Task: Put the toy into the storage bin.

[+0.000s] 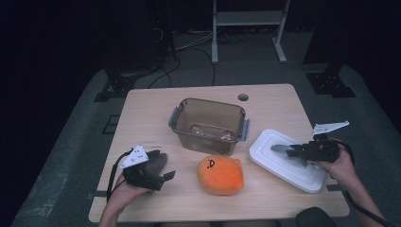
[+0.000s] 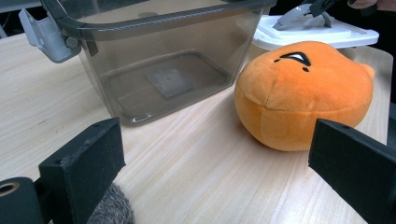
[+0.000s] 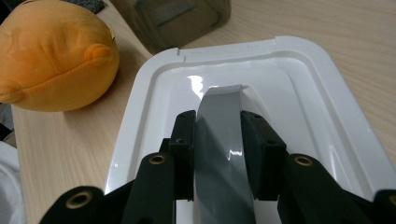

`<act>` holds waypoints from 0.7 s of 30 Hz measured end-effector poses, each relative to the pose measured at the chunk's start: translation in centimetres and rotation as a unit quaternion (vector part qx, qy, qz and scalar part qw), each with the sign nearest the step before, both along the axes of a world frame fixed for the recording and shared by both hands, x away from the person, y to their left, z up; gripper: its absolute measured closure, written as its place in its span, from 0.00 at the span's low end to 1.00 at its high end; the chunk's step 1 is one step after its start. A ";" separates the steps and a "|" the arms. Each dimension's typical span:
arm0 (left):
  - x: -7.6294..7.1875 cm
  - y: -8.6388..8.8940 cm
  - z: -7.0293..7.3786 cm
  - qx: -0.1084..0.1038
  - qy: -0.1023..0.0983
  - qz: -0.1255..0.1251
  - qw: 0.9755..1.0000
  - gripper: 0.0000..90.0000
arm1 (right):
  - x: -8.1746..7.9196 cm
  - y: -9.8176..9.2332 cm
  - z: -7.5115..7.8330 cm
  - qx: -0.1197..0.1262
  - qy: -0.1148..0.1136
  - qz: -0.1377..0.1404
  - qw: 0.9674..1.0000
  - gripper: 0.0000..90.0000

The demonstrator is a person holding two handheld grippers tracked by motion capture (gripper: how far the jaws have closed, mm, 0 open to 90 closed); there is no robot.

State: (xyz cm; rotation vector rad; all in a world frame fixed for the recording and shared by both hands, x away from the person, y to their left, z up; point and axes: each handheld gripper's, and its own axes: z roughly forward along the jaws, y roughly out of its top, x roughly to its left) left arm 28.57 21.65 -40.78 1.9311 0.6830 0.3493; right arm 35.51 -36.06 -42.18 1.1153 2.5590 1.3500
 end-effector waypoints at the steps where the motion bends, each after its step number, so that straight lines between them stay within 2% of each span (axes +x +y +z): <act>1: 0.0 0.0 0.0 0.000 0.000 0.000 1.000 0.03 | 0.0 0.0 -0.1 0.001 0.000 0.001 1.000 0.74; 21: 0.0 0.0 0.0 0.001 -0.001 0.001 1.000 0.03 | -0.3 0.5 -2.3 0.005 0.017 0.003 1.000 0.74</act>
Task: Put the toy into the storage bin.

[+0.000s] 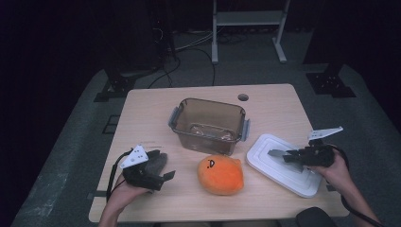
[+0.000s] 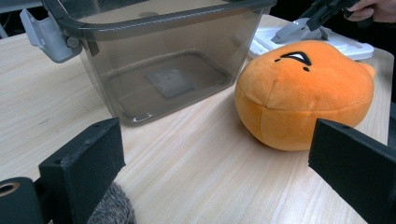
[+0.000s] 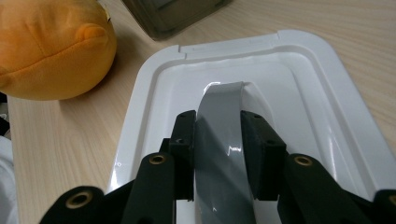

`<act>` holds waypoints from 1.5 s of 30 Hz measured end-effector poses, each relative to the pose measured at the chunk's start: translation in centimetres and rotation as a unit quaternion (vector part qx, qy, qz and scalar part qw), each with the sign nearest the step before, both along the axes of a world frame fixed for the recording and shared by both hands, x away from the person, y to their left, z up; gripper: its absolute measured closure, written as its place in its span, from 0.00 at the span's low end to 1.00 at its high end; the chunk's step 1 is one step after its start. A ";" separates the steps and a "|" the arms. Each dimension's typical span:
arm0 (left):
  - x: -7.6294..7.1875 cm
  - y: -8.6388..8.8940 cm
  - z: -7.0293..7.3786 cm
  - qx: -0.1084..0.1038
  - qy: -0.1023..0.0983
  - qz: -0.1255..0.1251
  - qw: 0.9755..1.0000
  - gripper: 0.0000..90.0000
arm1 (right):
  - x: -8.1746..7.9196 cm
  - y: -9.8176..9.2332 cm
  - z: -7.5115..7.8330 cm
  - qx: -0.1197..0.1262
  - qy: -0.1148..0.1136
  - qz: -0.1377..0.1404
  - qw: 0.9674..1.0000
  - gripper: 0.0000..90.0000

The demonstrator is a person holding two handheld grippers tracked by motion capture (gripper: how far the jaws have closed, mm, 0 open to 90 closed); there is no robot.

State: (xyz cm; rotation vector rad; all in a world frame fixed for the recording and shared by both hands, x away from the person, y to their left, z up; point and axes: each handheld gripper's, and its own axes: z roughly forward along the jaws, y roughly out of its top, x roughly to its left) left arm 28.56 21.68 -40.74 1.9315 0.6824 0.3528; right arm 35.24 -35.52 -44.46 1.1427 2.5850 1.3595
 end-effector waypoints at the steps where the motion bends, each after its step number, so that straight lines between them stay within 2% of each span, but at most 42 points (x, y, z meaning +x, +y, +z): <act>1: 0.0 0.0 0.0 0.000 0.000 0.000 1.000 0.03 | 0.0 0.0 -0.1 0.000 0.000 0.000 1.000 0.74; 13: 0.0 0.0 0.0 0.000 0.001 -0.001 1.000 0.03 | -0.3 0.0 -0.8 -0.002 0.007 -0.001 1.000 0.74; 16: 0.0 -0.1 -0.1 -0.001 0.002 -0.002 1.000 0.03 | -0.4 -0.1 -0.7 0.004 0.004 -0.003 1.000 0.73; 27: 0.0 0.0 0.0 0.000 0.001 -0.002 1.000 0.03 | -0.5 0.4 1.5 0.015 -0.022 0.004 1.000 0.60; 34: 0.0 0.0 -0.1 0.001 0.003 -0.001 1.000 0.03 | -0.8 2.2 3.1 0.026 -0.038 0.031 0.998 0.52; 45: 0.0 0.0 -0.1 0.001 0.002 0.000 1.000 0.03 | -1.4 5.3 5.3 0.045 -0.057 0.077 0.994 0.44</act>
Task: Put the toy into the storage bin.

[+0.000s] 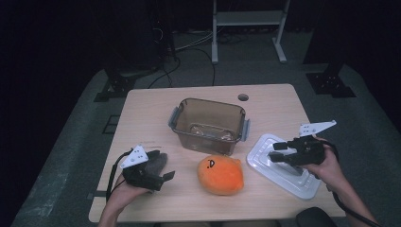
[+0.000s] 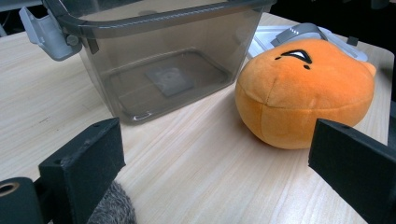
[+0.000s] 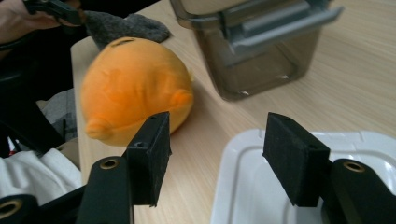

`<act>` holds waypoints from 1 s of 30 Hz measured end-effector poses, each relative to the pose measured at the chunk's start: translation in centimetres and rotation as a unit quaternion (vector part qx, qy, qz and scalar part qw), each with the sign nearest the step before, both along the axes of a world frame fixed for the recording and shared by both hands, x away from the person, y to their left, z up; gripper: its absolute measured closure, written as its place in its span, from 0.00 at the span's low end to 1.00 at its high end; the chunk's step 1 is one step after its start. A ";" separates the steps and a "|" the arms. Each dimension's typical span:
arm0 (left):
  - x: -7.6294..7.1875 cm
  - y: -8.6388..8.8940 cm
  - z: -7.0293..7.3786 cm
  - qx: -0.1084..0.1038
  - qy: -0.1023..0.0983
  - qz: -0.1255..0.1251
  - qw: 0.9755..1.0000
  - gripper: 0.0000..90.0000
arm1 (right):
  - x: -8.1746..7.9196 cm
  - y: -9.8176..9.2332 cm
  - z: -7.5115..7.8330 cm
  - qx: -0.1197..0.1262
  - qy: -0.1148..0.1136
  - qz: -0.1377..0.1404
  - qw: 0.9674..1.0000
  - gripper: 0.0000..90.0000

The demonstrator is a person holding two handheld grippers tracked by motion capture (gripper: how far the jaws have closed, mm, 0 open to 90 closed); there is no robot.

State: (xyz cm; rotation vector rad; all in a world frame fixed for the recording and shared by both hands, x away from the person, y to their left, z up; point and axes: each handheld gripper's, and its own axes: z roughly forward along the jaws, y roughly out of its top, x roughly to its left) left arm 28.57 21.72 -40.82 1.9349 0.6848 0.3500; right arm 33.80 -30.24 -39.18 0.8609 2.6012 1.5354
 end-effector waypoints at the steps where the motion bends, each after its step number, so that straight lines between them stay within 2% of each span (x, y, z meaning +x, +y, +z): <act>1: 0.0 0.0 0.0 0.000 -0.001 0.000 1.000 0.03 | -0.1 0.3 0.2 0.001 -0.003 0.003 1.000 0.44; 12: 0.0 0.0 0.0 -0.001 0.000 -0.001 1.000 0.03 | -0.8 2.9 1.3 0.019 -0.013 0.044 0.999 0.40; 30: 0.0 0.1 0.1 0.000 -0.001 0.001 1.000 0.03 | -1.2 6.3 2.3 0.018 -0.025 0.088 0.996 0.39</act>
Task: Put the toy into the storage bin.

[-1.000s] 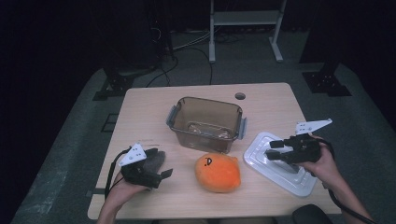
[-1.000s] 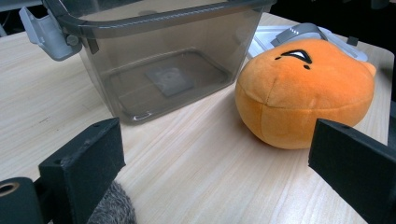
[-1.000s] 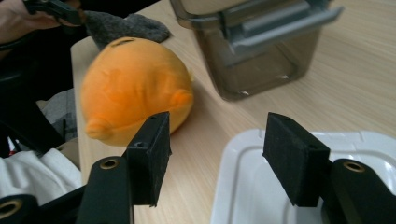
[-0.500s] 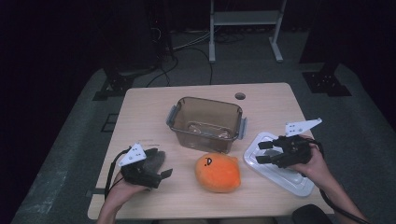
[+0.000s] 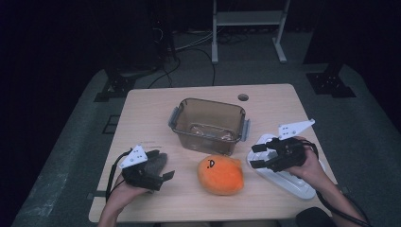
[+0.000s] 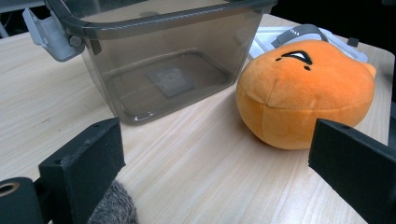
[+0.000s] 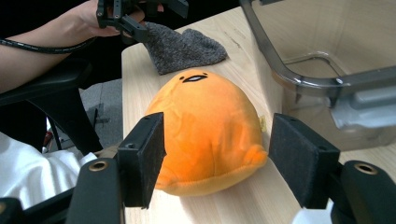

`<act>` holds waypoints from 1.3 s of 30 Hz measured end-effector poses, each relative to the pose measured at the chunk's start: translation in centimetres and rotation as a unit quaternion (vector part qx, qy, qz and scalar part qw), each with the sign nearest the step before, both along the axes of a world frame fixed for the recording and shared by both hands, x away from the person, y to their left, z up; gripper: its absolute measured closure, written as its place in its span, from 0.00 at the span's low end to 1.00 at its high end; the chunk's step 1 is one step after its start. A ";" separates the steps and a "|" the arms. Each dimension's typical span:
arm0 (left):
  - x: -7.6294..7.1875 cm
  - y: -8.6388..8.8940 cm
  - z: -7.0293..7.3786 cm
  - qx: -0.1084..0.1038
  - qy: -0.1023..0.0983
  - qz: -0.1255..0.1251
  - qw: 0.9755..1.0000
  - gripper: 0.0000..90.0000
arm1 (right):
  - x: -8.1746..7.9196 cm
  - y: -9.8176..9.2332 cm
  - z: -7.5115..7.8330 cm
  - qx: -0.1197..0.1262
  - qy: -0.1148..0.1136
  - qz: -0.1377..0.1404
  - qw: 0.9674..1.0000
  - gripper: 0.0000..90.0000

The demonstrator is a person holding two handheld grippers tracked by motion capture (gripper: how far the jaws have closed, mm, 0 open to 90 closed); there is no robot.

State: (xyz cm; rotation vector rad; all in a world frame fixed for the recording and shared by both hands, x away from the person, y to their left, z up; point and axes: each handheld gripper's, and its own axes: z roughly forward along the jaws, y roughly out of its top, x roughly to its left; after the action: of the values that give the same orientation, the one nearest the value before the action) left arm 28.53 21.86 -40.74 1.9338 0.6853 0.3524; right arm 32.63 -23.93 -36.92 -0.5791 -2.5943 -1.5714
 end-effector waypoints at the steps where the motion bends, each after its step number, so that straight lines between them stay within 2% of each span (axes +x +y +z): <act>1: 0.0 0.0 0.0 -0.001 0.000 0.000 1.000 0.03 | 0.0 0.2 0.0 0.001 -0.002 0.002 1.000 0.38; 14: 0.0 0.0 0.0 -0.001 0.000 0.001 1.000 0.03 | 0.3 3.2 -0.3 0.001 -0.002 0.035 0.999 0.39; 28: 0.0 0.1 0.0 -0.003 0.000 -0.001 1.000 0.03 | 0.7 6.4 -0.9 -0.013 -0.005 0.063 0.998 0.39; 39: 0.0 0.1 0.0 -0.003 0.000 -0.002 1.000 0.03 | 1.2 7.7 -1.6 -0.024 -0.006 0.068 0.997 0.41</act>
State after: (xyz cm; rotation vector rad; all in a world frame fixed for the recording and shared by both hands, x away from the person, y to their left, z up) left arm 28.54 21.93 -40.74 1.9282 0.6826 0.3474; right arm 33.83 -16.19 -38.53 -0.3890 -2.6247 -1.4787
